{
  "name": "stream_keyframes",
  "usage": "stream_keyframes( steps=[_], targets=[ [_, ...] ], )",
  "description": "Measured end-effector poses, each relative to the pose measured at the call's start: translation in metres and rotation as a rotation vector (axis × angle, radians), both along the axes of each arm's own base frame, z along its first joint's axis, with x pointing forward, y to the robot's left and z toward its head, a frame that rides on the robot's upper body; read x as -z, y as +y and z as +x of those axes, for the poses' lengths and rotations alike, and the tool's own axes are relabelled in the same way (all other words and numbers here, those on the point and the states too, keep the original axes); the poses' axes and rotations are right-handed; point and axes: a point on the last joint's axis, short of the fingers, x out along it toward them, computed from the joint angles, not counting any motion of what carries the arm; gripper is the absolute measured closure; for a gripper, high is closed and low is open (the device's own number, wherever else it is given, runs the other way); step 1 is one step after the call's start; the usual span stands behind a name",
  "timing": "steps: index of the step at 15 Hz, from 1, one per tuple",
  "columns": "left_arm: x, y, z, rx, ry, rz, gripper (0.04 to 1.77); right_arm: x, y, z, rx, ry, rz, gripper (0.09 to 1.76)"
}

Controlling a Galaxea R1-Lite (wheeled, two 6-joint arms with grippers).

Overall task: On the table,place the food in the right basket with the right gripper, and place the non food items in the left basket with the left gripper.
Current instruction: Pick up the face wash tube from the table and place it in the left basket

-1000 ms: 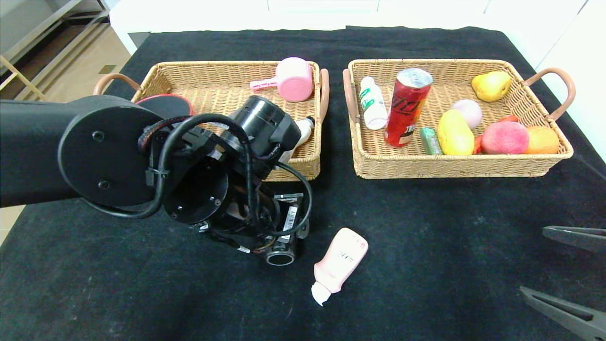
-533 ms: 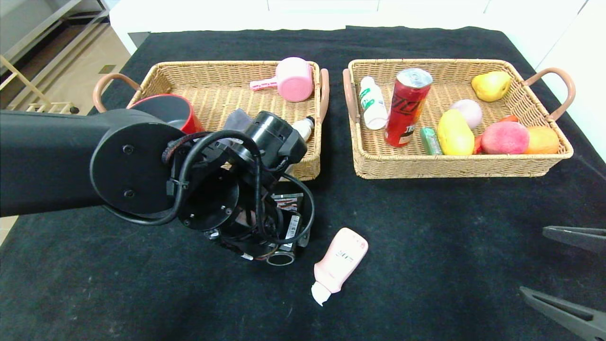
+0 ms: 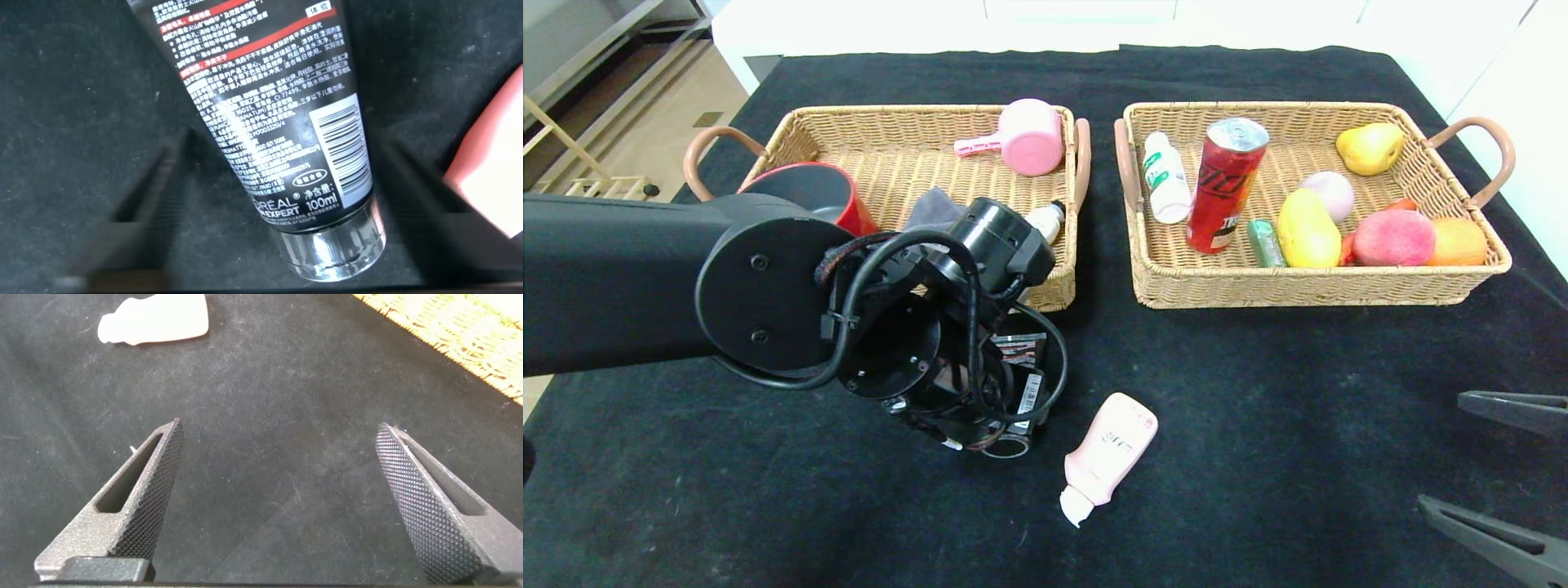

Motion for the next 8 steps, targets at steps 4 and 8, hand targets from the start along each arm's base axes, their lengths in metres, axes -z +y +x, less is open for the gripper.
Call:
stream_keyframes(
  steps=[4, 8],
  targets=[
    [0.0012, -0.0009, 0.0003, 0.002, 0.004, 0.001, 0.9, 0.0004, 0.0, 0.0, 0.0, 0.002, -0.001, 0.14],
    [0.0021, -0.0007, 0.0008, 0.0, 0.006, 0.002, 0.98, 0.001, 0.0, -0.0002, -0.001, 0.003, 0.0, 0.14]
  ],
)
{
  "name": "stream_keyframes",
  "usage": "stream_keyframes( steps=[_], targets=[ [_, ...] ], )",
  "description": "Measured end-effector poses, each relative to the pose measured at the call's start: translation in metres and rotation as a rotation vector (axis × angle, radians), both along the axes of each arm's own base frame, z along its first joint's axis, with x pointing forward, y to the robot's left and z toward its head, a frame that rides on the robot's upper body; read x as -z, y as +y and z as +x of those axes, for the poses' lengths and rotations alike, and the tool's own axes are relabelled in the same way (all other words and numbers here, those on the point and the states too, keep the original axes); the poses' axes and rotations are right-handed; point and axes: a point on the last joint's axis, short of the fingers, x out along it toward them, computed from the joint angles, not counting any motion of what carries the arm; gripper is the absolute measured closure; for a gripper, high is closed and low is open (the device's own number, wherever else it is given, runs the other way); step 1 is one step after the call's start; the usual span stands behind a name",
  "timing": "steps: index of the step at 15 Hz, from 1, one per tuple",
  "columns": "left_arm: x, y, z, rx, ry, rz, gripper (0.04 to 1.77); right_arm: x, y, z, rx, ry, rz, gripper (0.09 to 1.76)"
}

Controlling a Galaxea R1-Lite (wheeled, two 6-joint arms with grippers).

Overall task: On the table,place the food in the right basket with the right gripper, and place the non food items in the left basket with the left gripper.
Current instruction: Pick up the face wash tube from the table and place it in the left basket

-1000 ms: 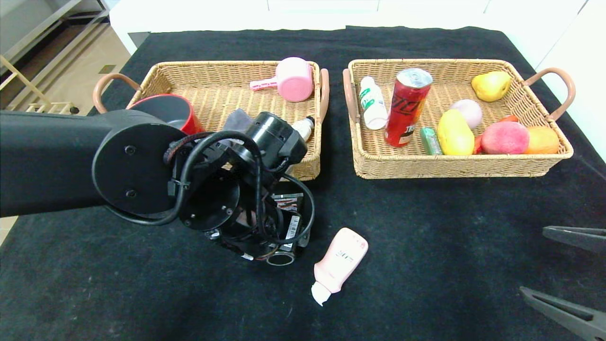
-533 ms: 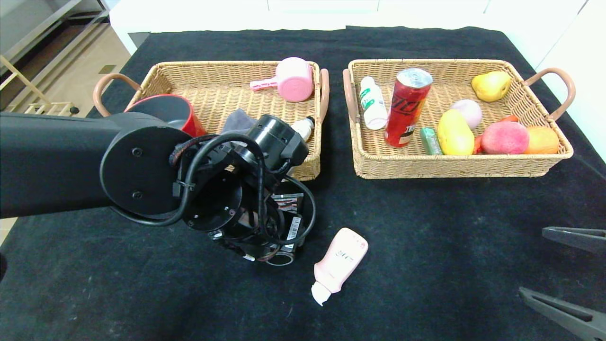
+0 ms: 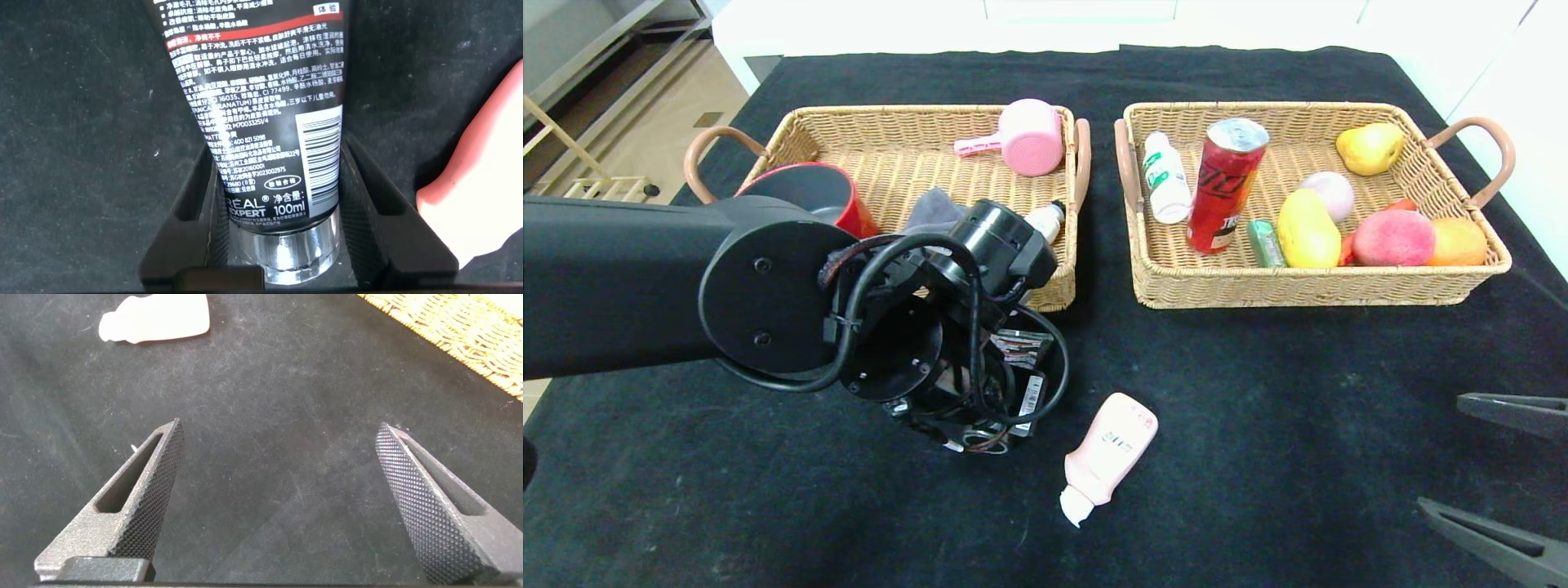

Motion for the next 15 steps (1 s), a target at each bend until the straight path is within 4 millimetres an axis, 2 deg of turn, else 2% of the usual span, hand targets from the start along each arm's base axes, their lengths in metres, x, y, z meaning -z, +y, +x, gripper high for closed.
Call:
stream_keyframes(
  steps=[15],
  targets=[
    [-0.0024, 0.0026, -0.0039, 0.002, 0.0, 0.002, 0.98, 0.0026, 0.0006, -0.0008, -0.012, -0.01, -0.024, 0.14]
  ],
)
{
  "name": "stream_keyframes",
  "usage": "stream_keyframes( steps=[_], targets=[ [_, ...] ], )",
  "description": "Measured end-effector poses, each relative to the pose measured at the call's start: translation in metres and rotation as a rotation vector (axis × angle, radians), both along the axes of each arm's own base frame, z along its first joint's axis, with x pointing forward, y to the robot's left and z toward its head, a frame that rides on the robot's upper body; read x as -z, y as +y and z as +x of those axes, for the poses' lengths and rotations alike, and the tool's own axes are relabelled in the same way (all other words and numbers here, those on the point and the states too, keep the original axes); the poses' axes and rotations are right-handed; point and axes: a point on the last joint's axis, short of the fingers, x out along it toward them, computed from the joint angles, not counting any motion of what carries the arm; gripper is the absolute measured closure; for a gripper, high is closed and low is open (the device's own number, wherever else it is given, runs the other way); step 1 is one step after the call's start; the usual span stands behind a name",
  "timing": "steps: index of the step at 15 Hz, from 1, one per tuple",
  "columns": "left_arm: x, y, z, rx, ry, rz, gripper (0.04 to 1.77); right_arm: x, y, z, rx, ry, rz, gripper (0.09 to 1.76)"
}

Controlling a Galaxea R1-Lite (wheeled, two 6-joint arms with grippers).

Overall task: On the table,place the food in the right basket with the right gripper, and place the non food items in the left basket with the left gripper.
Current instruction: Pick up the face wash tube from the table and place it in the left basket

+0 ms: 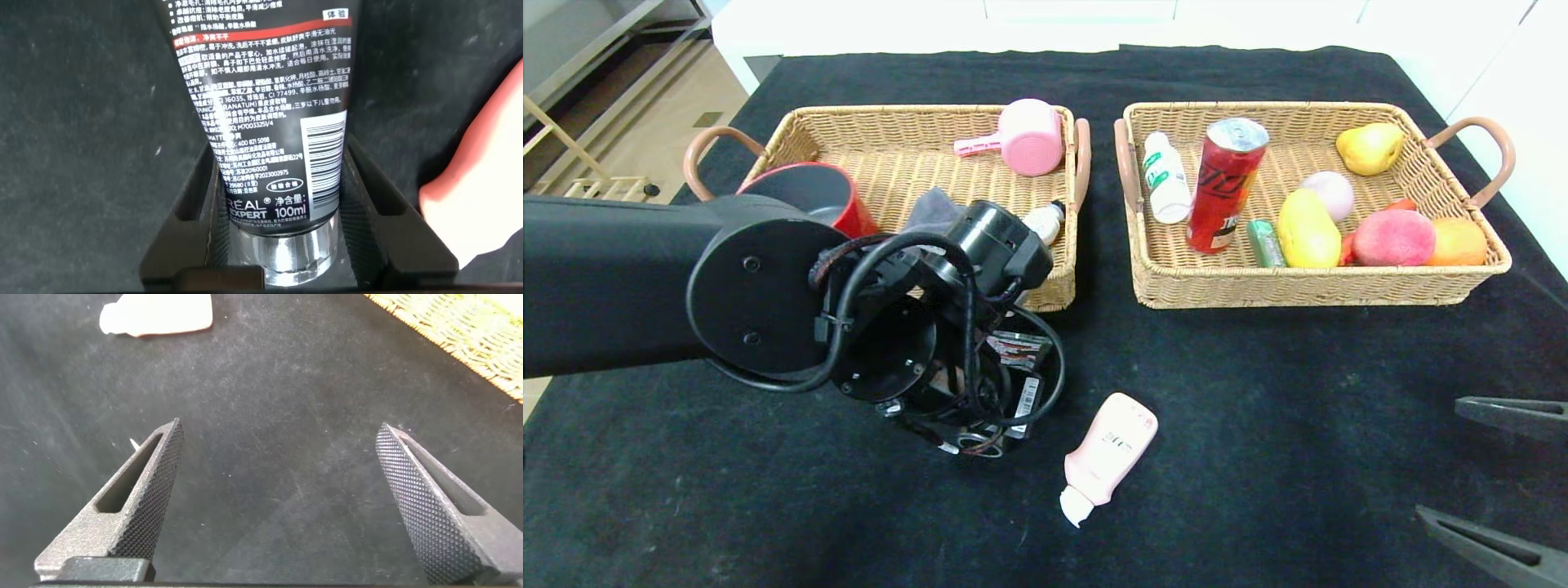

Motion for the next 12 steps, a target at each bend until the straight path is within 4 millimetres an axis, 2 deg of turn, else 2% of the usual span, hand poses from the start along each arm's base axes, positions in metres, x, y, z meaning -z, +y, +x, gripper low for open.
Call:
stream_keyframes(
  steps=[12],
  targets=[
    [-0.051, 0.027, -0.029, 0.007, -0.14, -0.123, 1.0, 0.0, 0.0, -0.003, -0.001, -0.009, -0.001, 0.14]
  ],
)
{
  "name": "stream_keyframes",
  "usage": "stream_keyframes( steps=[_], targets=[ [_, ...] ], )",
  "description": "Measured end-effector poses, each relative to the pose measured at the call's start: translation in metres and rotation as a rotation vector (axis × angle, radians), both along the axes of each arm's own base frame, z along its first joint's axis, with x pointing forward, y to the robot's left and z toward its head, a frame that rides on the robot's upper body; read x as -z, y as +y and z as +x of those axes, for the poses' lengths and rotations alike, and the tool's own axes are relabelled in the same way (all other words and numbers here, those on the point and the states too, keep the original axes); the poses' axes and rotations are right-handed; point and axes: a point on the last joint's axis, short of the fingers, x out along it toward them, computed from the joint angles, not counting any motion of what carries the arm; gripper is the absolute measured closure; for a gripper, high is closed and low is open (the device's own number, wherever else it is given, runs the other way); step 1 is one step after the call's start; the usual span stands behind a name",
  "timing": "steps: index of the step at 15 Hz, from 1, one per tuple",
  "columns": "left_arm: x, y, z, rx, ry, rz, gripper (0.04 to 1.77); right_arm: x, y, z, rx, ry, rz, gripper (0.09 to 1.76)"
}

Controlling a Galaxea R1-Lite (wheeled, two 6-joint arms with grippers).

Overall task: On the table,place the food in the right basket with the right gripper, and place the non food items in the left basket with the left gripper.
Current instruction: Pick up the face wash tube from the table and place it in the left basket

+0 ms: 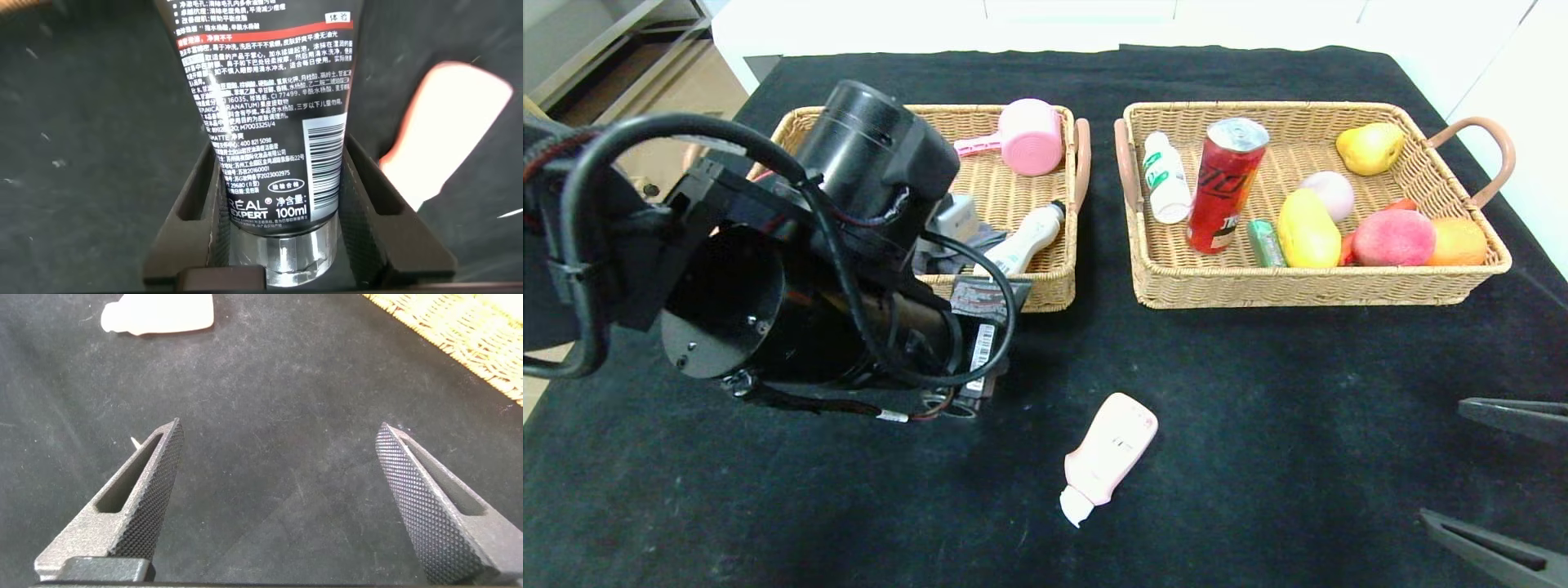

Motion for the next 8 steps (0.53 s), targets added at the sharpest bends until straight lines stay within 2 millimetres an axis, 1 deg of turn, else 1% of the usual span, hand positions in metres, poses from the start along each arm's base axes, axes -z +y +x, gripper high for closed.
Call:
stream_keyframes(
  steps=[3, 8],
  targets=[
    [-0.016, 0.004, 0.002, -0.016, -0.065, -0.051, 1.0, 0.0, 0.0, -0.001, 0.0, -0.003, 0.0, 0.14],
    [-0.039, 0.011, 0.014, -0.036, -0.146, -0.078, 1.01, 0.0, 0.0, -0.001, 0.0, -0.002, 0.001, 0.14]
  ],
)
